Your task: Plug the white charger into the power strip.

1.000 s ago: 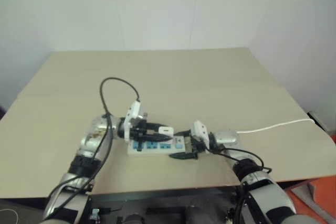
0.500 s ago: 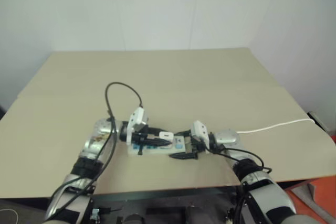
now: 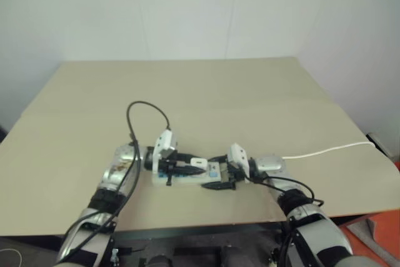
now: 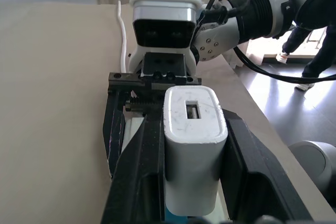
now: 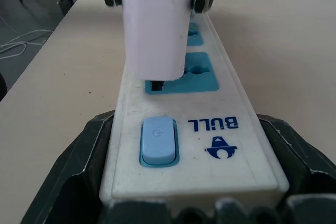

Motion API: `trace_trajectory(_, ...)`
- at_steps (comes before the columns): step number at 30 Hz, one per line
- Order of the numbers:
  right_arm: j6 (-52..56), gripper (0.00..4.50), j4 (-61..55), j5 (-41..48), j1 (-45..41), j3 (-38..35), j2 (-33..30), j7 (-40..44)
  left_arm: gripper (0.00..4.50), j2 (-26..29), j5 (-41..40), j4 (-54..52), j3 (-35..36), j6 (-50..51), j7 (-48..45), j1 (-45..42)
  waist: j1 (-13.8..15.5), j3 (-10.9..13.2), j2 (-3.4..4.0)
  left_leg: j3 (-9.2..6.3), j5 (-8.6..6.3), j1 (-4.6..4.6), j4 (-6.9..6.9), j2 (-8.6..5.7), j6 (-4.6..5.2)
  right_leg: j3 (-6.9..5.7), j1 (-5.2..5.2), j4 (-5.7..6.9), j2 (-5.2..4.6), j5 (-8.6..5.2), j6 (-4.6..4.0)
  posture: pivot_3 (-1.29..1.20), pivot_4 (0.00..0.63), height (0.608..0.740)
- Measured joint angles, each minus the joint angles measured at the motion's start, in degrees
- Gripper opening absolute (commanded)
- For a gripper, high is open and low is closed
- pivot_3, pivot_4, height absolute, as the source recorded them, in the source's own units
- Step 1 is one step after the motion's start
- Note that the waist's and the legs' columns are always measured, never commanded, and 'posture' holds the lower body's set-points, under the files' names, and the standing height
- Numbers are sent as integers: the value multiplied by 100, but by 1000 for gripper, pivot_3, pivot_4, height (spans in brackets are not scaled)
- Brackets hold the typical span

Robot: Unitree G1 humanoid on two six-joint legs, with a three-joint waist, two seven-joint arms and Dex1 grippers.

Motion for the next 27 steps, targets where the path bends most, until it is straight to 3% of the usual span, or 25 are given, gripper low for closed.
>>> trace_trajectory(27,28,3420,-10,-35,-1,-6,-6,-16,1011,-85,29,600,-20,-659,-78,-14,8,-2,4,0,0,3,-3,0,0,0,4,-6,0,-1,1,0,150,740)
